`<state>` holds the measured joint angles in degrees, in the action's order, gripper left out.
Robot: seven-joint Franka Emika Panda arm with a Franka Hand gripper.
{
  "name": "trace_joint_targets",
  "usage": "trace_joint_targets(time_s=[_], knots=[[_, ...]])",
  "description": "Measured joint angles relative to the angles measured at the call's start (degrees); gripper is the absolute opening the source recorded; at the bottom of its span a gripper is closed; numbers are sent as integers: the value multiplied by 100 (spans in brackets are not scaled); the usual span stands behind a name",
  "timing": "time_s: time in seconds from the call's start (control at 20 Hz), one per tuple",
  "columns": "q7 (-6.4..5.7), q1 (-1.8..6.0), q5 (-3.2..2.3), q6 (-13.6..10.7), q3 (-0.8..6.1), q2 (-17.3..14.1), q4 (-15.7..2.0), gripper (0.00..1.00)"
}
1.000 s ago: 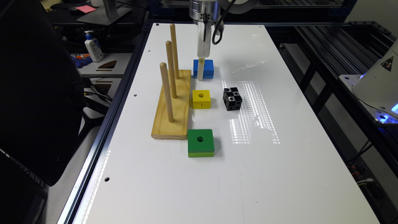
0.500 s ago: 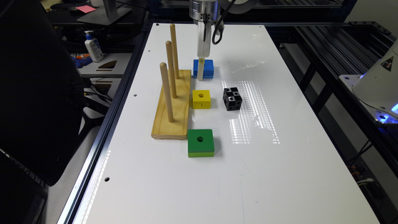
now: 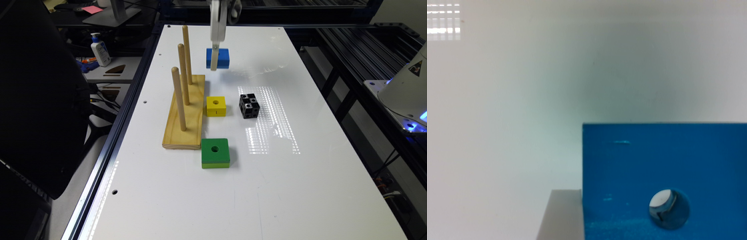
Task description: Pick up blue block.
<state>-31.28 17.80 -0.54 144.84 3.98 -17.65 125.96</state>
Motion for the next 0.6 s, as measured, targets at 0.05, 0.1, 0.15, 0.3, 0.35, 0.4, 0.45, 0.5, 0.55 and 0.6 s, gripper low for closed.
trace_joint_targets(time_s=[0.05, 0.1, 0.15, 0.3, 0.35, 0.4, 0.45, 0.5, 0.55, 0.6], knots=[[0, 0, 0, -51, 0, 57, 1, 0], [0, 0, 0, -104, 1, 117, 0, 0], [0, 0, 0, -177, 1, 194, 0, 0], [0, 0, 1, -333, 2, 346, 2, 0], [0, 0, 1, -349, 2, 370, 2, 0], [0, 0, 1, -365, 2, 401, -2, 0], [0, 0, 2, -412, 3, 466, -5, 0], [0, -1, 3, -488, 3, 547, -6, 0], [0, -1, 3, -575, 4, 636, -5, 0], [0, -1, 4, -659, 5, 720, -4, 0]])
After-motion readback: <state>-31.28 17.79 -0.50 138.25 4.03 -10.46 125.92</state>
